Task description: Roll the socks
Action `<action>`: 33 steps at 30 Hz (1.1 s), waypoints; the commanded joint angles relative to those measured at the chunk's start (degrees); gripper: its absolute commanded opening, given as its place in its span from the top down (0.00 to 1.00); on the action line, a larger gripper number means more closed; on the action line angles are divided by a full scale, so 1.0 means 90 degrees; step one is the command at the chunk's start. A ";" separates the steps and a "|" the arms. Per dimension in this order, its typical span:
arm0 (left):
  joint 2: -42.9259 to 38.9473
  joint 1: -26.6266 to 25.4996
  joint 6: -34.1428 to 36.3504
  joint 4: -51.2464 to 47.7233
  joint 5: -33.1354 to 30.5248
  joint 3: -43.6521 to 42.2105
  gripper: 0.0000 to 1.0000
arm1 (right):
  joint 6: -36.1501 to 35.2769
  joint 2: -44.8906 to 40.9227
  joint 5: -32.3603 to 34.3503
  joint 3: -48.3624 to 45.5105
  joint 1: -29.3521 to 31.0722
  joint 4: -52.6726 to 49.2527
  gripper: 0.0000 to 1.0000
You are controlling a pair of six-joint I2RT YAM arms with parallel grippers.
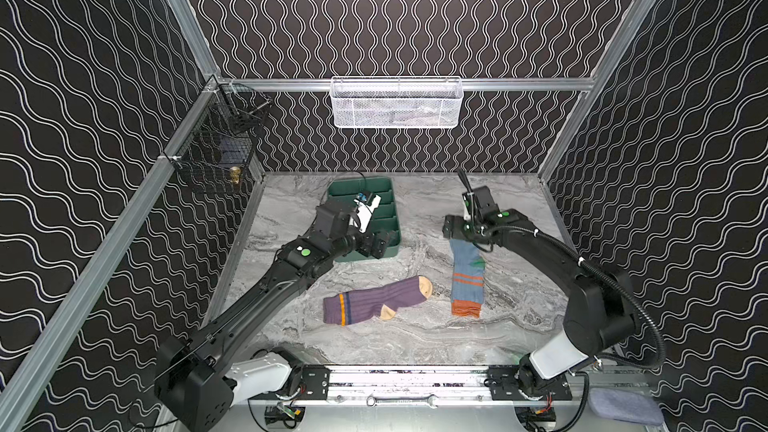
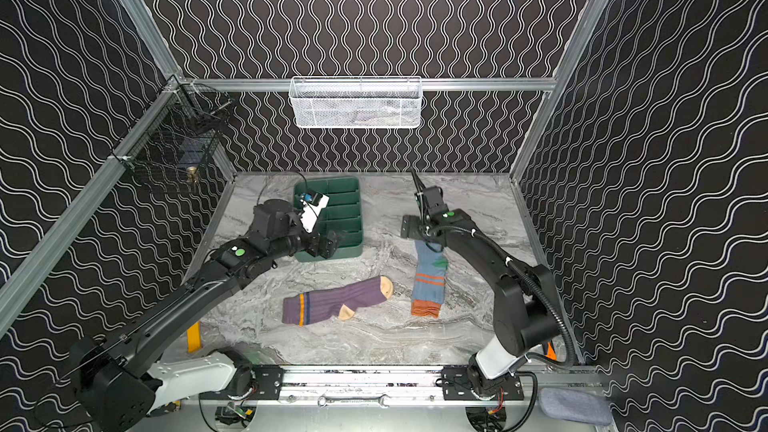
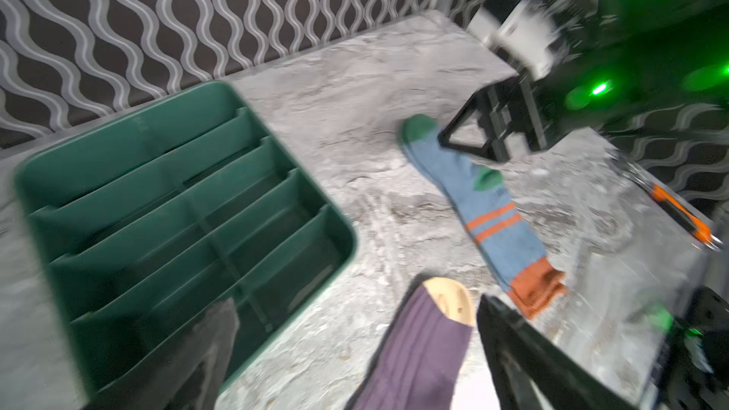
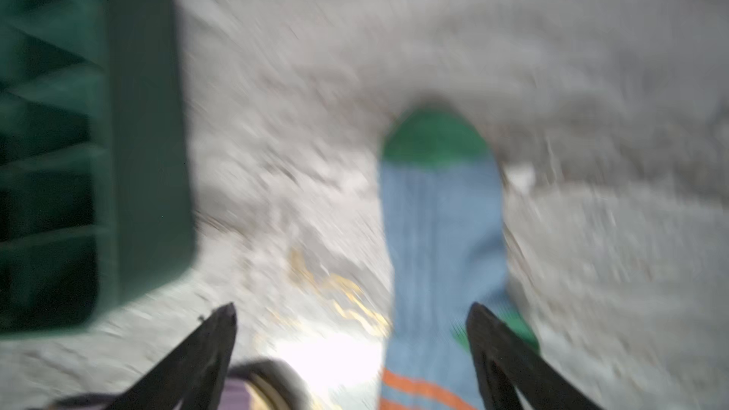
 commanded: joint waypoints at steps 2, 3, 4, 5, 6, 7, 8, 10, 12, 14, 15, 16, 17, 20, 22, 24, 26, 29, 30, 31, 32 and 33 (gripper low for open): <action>0.0238 -0.0332 0.0325 0.0446 0.0076 0.0019 0.01 | 0.0376 0.0017 -0.0458 -0.0839 -0.0100 0.0419 0.06; 0.0303 -0.0389 0.0341 0.0466 0.0058 0.0022 0.01 | 0.0362 0.0145 -0.0564 -0.0865 -0.0100 0.0529 0.06; 0.0350 -0.0435 0.0342 0.0468 0.0038 0.0049 0.01 | 0.0332 0.0269 -0.0643 -0.0866 -0.0101 0.0644 0.05; 0.0390 -0.0474 0.0330 0.0452 0.0011 0.0073 0.01 | 0.0286 0.0425 -0.0725 -0.0866 -0.0101 0.0777 0.06; 0.0416 -0.0511 0.0325 0.0423 -0.0006 0.0102 0.01 | 0.0280 0.0558 -0.0785 -0.0866 -0.0101 0.0870 0.06; 0.0435 -0.0533 0.0319 0.0375 -0.0034 0.0129 0.01 | 0.0259 0.0716 -0.0896 -0.0831 -0.0093 0.0933 0.05; 0.0438 -0.0546 0.0313 0.0321 -0.0050 0.0149 0.01 | 0.0246 0.0863 -0.0995 -0.0776 -0.0080 0.1053 0.06; 0.0373 -0.0556 0.0303 0.0284 -0.0125 0.0124 0.01 | 0.0294 0.1146 -0.1124 -0.0642 -0.0064 0.1178 0.05; 0.0266 -0.0560 0.0275 0.0283 -0.0203 0.0041 0.01 | 0.0344 0.1353 -0.1214 -0.0505 -0.0035 0.1248 0.06; 0.0134 -0.0567 0.0288 0.0265 -0.0255 -0.0038 0.01 | 0.0404 0.1598 -0.1318 -0.0285 -0.0003 0.1315 0.06; 0.0093 -0.0574 0.0309 0.0240 -0.0276 -0.0062 0.01 | 0.0415 0.1712 -0.1348 -0.0182 0.0018 0.1337 0.06; 0.0034 -0.0572 0.0328 0.0208 -0.0280 -0.0103 0.01 | 0.0441 0.1841 -0.1380 -0.0046 0.0026 0.1364 0.06; -0.0021 -0.0581 0.0384 0.0165 -0.0266 -0.0126 0.01 | 0.0474 0.1926 -0.1407 0.0082 0.0026 0.1386 0.06; -0.0170 -0.0647 0.0666 0.0014 -0.0284 -0.0224 0.01 | 0.0550 0.2437 -0.1523 0.0569 0.0026 0.1377 0.05; -0.0283 -0.0759 0.1002 0.0016 -0.0276 -0.0364 0.01 | 0.0550 0.2665 -0.1598 0.0940 0.0026 0.1296 0.06; -0.0358 -0.0938 0.1403 0.0084 -0.0321 -0.0513 0.01 | 0.0490 0.2744 -0.1608 0.1274 0.0017 0.1111 0.06; -0.0380 -0.1149 0.1819 0.0169 -0.0474 -0.0623 0.01 | 0.0348 0.2576 -0.1596 0.1477 0.0017 0.0930 0.05; -0.0242 -0.1449 0.2417 0.0289 -0.0706 -0.0728 0.01 | 0.0037 0.1904 -0.1582 0.1444 -0.0003 0.0752 0.04; -0.0157 -0.1547 0.2547 0.0328 -0.0815 -0.0738 0.01 | -0.0075 0.1569 -0.1579 0.1359 -0.0013 0.0702 0.04; -0.0055 -0.1624 0.2607 0.0342 -0.0904 -0.0730 0.01 | -0.0183 0.1263 -0.1583 0.1242 -0.0022 0.0649 0.03; 0.0017 -0.1656 0.2575 0.0335 -0.0950 -0.0696 0.03 | -0.0260 0.1061 -0.1640 0.1152 -0.0022 0.0608 0.03; 0.0091 -0.1674 0.2455 0.0278 -0.0974 -0.0617 0.04 | -0.0402 0.0810 -0.1767 0.1001 -0.0022 0.0551 0.03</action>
